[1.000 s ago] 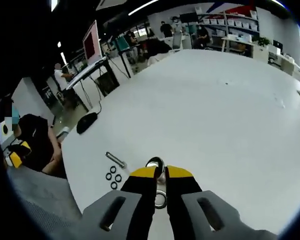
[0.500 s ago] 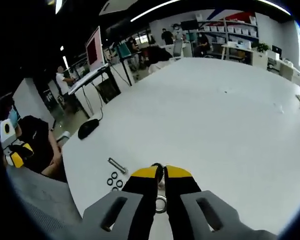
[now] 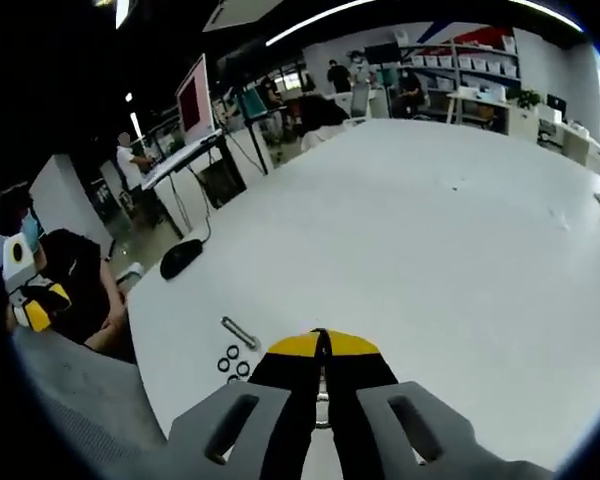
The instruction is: Place the washer onto the threaded stud by aligning its center hole with the stud, sliding it down to the base, and recovering from edge contact or off-axis alignment until the washer reaches the visible bottom stop.
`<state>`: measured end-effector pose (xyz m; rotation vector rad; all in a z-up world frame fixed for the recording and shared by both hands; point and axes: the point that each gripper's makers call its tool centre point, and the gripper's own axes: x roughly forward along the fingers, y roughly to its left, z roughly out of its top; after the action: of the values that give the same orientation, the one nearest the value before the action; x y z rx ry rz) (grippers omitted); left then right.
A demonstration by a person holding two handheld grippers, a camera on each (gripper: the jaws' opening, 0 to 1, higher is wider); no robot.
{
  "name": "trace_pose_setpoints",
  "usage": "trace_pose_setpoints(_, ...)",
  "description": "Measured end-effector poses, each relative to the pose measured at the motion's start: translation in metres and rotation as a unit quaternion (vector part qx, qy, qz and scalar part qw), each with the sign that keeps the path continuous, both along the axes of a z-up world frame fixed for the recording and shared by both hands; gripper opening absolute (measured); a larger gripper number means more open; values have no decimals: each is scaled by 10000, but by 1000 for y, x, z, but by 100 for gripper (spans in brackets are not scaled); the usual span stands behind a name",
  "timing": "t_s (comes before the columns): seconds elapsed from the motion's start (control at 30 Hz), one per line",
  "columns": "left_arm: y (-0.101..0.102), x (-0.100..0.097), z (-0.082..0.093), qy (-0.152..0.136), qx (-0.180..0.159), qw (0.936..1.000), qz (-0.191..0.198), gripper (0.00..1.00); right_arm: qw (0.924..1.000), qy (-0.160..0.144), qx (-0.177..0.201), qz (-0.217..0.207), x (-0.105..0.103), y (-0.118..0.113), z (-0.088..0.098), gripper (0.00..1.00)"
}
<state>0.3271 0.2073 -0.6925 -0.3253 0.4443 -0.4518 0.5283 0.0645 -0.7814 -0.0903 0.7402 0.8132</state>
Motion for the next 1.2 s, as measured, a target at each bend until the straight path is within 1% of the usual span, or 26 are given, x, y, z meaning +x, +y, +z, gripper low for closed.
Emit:
trace_pose_setpoints(0.03, 0, 0, 0, -2, 0, 10000, 2, 21, 9992, 60, -363, 133, -3, -5, -11, 3)
trace_pose_setpoints(0.07, 0, 0, 0, -2, -2, 10000, 1, 21, 9983, 164, -538, 140, -6, -9, -19, 3)
trace_pose_setpoints(0.1, 0, 0, 0, -1, -3, 10000, -1, 21, 9997, 215, -85, 65, -5, 4, -12, 3)
trace_pose_setpoints(0.13, 0, 0, 0, 2, -1, 10000, -6, 21, 9997, 244, -55, -63, -4, 3, -9, 3)
trace_pose_setpoints(0.17, 0, 0, 0, 4, -1, 10000, -8, 21, 9998, 155, -102, 31, 0, 0, -12, 3)
trace_pose_setpoints(0.23, 0, 0, 0, 3, -3, 10000, 0, 21, 9998, 169, -120, 24, -1, -2, -12, 3)
trace_pose_setpoints(0.27, 0, 0, 0, -1, -4, 10000, 7, 21, 10000, 33, -20, 87, -1, 2, -5, 3)
trace_pose_setpoints(0.37, 0, 0, 0, -3, -9, 10000, 11, 21, 9999, -129, -5, 80, 2, 4, 4, 3)
trace_pose_setpoints(0.43, 0, 0, 0, 3, 0, 10000, -2, 21, 9997, -211, -93, 89, 6, 3, 2, 3)
trace_pose_setpoints(0.47, 0, 0, 0, 4, 0, 10000, -3, 21, 9987, -57, -476, 181, 3, -6, -14, 3)
trace_pose_setpoints(0.5, 0, 0, 0, 6, -2, 10000, -3, 21, 9964, 444, -617, -364, -5, -24, -25, 2)
trace_pose_setpoints(0.53, 0, 0, 0, 7, -2, 10000, -1, 21, 9989, 306, -35, -366, 4, -15, -18, 2)
trace_pose_setpoints(0.57, 0, 0, 0, 6, -2, 10000, -3, 21, 9981, 555, 29, -257, 0, -11, -19, 2)
trace_pose_setpoints(0.6, 0, 0, 0, 9, -4, 10000, -5, 21, 9989, 433, -85, -159, 2, -13, -20, 3)
trace_pose_setpoints(0.63, 0, 0, 0, 11, -5, 10000, -2, 21, 9993, 323, -165, -95, 0, -9, -16, 3)
trace_pose_setpoints(0.67, 0, 0, 0, 7, -7, 10000, 0, 20, 9994, 277, -192, -66, 0, -9, -15, 3)
trace_pose_setpoints(0.7, 0, 0, 0, -1, -8, 10000, 6, 20, 9994, 286, -193, -47, -2, -7, -16, 3)
trace_pose_setpoints(0.77, 0, 1, 0, -7, -14, 10000, 10, 20, 9997, 201, -136, -85, 0, -8, -14, 3)
trace_pose_setpoints(0.8, 0, 0, 0, 1, -12, 10000, 5, 20, 9998, 60, -138, -114, 4, -10, -12, 3)
trace_pose_setpoints(0.83, 0, 0, 0, 3, -8, 10000, 3, 20, 9998, -10, -154, -149, 4, -13, -10, 3)
trace_pose_setpoints(0.87, 0, 0, 0, 4, -7, 10000, 6, 20, 9998, 19, -33, -217, 6, -13, -9, 4)
trace_pose_setpoints(0.9, 0, 0, 0, 3, -10, 10000, 9, 20, 9996, 58, 39, -265, 6, -13, -9, 7)
trace_pose_setpoints(0.97, 0, 1, 0, 2, -10, 10000, 12, 20, 9985, 284, 158, -445, 7, -16, -13, 12)
trace_pose_setpoints(1.03, 0, 0, 0, 4, -7, 10000, 10, 20, 9983, 345, 241, -396, 5, -14, -14, 11)
trace_pose_setpoints(1.1, 0, 0, 0, 8, -6, 10000, 7, 20, 9979, 388, 289, -435, 5, -15, -15, 11)
trace_pose_setpoints(1.2, 0, 0, 0, 7, -11, 10000, 13, 20, 9946, 631, 546, -612, 4, -15, -19, 11)
